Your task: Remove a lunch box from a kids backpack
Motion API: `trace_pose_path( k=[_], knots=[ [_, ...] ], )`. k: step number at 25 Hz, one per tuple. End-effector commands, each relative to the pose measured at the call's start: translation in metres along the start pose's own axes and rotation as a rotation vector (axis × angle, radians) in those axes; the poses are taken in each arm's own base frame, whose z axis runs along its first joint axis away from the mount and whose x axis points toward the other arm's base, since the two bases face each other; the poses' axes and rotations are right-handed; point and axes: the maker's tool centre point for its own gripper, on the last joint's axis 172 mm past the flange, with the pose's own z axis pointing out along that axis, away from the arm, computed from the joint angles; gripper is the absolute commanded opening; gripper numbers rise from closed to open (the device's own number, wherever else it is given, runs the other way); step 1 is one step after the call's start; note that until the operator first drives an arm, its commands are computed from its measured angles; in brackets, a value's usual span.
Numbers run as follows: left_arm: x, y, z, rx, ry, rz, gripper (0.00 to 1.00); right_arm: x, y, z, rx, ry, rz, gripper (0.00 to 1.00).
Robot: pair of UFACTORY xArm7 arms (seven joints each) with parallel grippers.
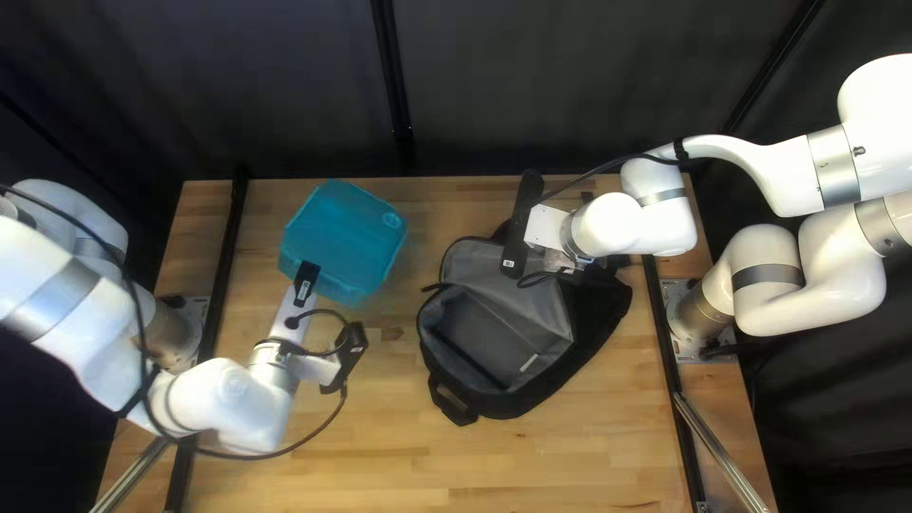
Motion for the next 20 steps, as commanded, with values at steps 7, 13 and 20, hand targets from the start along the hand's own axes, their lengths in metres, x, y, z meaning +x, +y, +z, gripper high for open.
trace_pose_path(
  k=[7,13,20],
  knots=[
    [0.022,0.045,0.035,-0.058,-0.011,-0.187,0.00,0.000,0.000,0.000,0.000,0.000,0.000,0.00],
    [0.015,0.050,0.034,-0.066,-0.029,-0.232,0.00,0.000,0.000,0.000,0.000,0.000,0.000,0.00],
    [0.021,0.064,0.028,-0.082,-0.044,-0.231,0.00,0.000,0.000,0.000,0.000,0.000,0.000,0.00]
  ],
)
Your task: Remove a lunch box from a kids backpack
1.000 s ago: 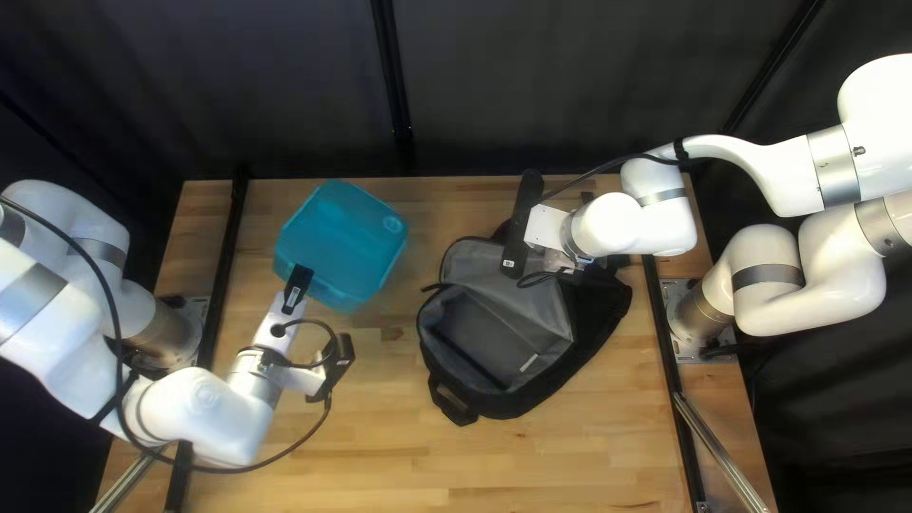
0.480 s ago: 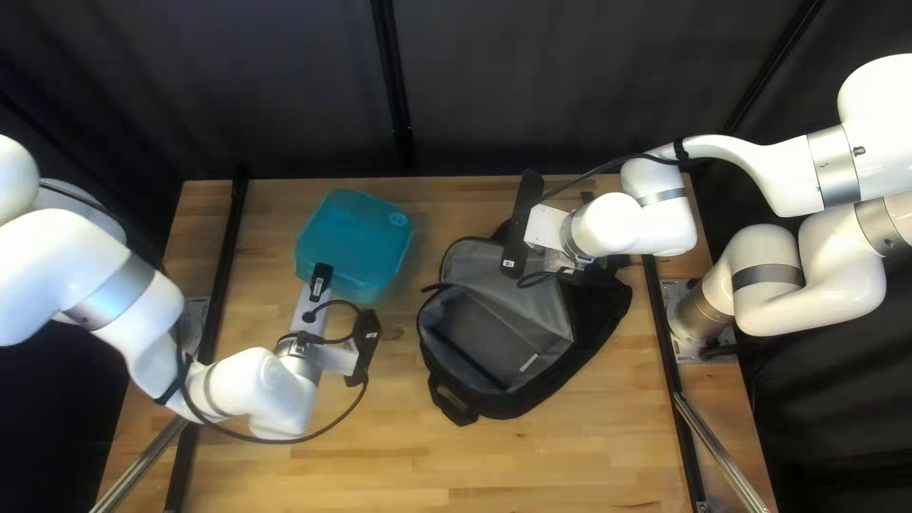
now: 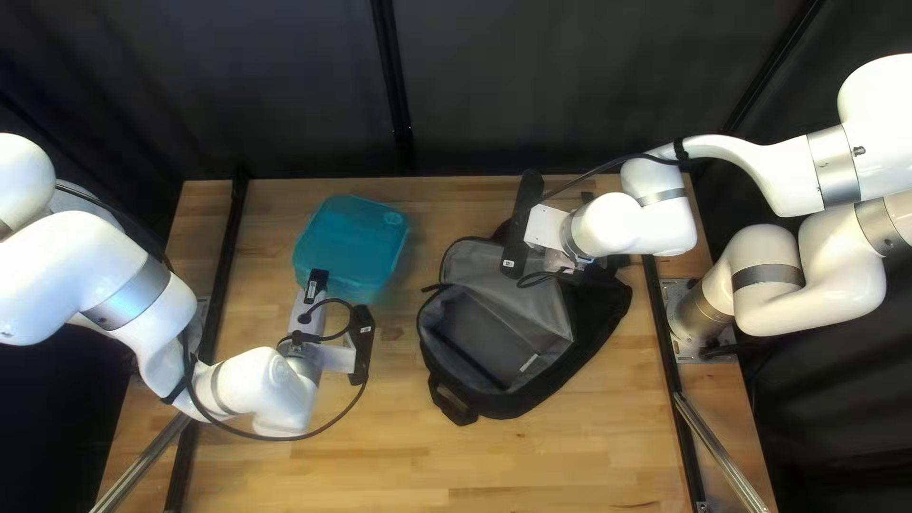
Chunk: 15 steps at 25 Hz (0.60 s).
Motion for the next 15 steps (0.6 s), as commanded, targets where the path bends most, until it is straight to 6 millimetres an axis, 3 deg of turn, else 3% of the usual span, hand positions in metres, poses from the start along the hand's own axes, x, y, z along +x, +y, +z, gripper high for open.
trace_pose_path(
  k=[1,7,11,12,13,14,15],
  knots=[
    [0.001,0.010,-0.002,-0.008,-0.008,-0.001,0.00,0.000,0.000,0.000,0.000,0.000,0.000,0.00],
    [0.004,0.012,-0.004,-0.016,-0.009,-0.001,0.00,0.000,0.000,0.000,0.000,0.000,0.000,0.00],
    [0.010,0.026,-0.004,-0.035,-0.010,0.004,0.04,0.000,0.000,0.000,0.000,0.000,0.000,0.00],
    [0.010,0.028,-0.003,-0.039,-0.012,0.004,0.27,0.000,0.000,0.000,0.000,0.000,0.000,0.00],
    [0.012,0.035,-0.002,-0.052,-0.017,0.000,0.87,0.000,0.000,0.000,0.000,0.000,0.000,0.00],
    [0.013,0.039,-0.003,-0.057,-0.020,-0.002,1.00,0.000,0.000,0.000,0.000,0.000,0.000,0.00],
    [0.014,0.044,-0.005,-0.066,-0.022,-0.004,1.00,0.000,0.000,0.000,0.000,0.000,0.000,0.00]
  ],
)
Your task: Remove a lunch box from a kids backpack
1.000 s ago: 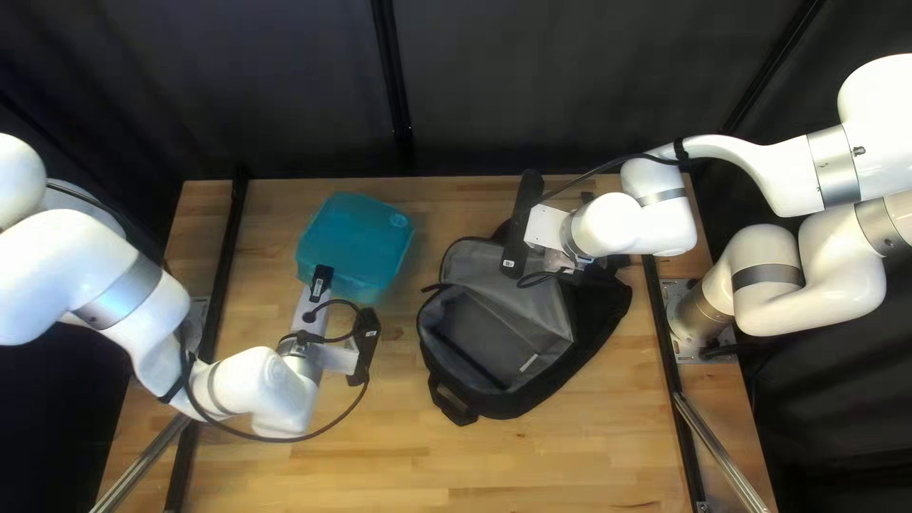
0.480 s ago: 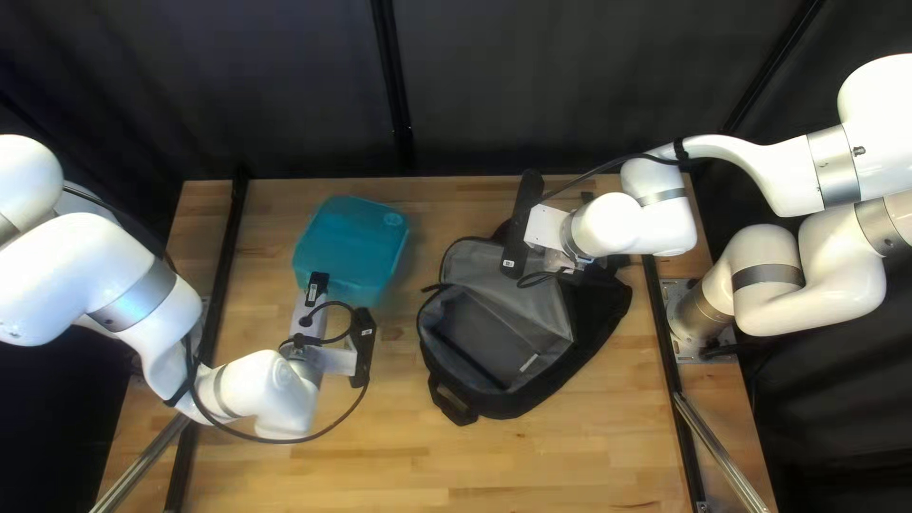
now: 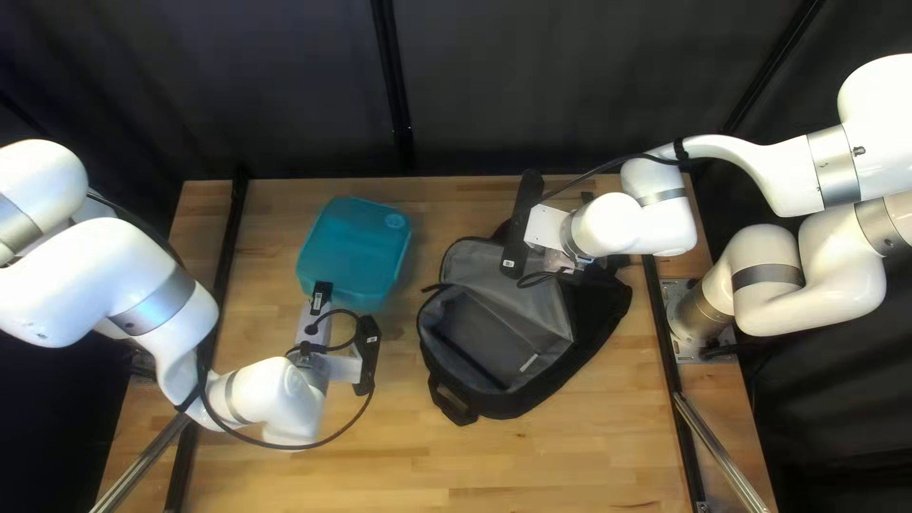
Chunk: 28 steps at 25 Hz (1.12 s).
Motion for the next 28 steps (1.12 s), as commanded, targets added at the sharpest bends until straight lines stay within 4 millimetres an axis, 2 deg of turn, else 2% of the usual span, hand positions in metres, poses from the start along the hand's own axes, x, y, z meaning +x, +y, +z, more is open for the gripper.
trace_pose_path(
  k=[1,6,12,15,19,22,28],
  knots=[
    [0.004,0.017,-0.003,-0.031,-0.009,-0.007,1.00,0.000,0.000,0.000,0.000,0.000,0.000,0.00],
    [0.006,0.012,-0.016,-0.058,-0.010,-0.010,1.00,0.000,0.000,0.000,0.000,0.000,0.000,0.00],
    [0.014,-0.023,-0.040,-0.135,-0.005,0.042,1.00,0.000,0.000,0.000,0.000,0.000,0.000,0.00],
    [0.013,-0.039,-0.044,-0.245,0.026,0.094,1.00,0.000,0.000,0.000,0.000,0.000,0.000,0.00],
    [0.012,-0.055,-0.062,-0.370,0.071,0.193,1.00,0.000,0.000,0.000,0.000,0.000,0.000,0.00],
    [0.014,-0.076,-0.087,-0.435,0.119,0.268,1.00,0.000,0.000,0.000,0.000,0.000,0.000,0.00],
    [0.016,-0.132,-0.153,-0.506,0.231,0.374,1.00,0.000,0.000,0.000,0.000,0.000,0.000,0.00]
  ],
)
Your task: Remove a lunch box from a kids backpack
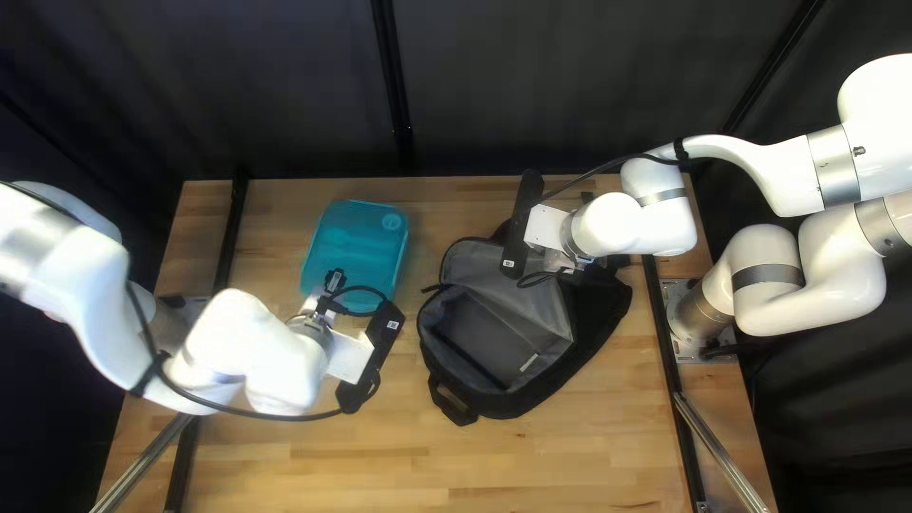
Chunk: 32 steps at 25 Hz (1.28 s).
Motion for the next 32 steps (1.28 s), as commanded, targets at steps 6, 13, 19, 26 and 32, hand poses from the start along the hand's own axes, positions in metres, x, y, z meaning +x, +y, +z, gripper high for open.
trace_pose_path(
  k=[6,13,19,26,32],
  knots=[
    [0.000,-0.019,-0.104,-0.059,0.121,0.120,1.00,0.000,0.000,0.000,0.000,0.000,0.000,0.00],
    [0.004,-0.018,-0.133,-0.102,0.184,0.187,1.00,0.000,0.000,0.000,0.000,0.000,0.000,0.00],
    [0.004,-0.018,-0.134,-0.107,0.189,0.195,1.00,0.000,0.000,0.000,0.000,0.000,0.000,0.00],
    [0.004,-0.018,-0.134,-0.107,0.189,0.195,1.00,0.000,0.000,0.000,0.000,0.000,0.000,0.00],
    [0.004,-0.018,-0.134,-0.107,0.189,0.195,1.00,0.000,0.000,0.000,0.000,0.000,0.000,0.00]
  ],
)
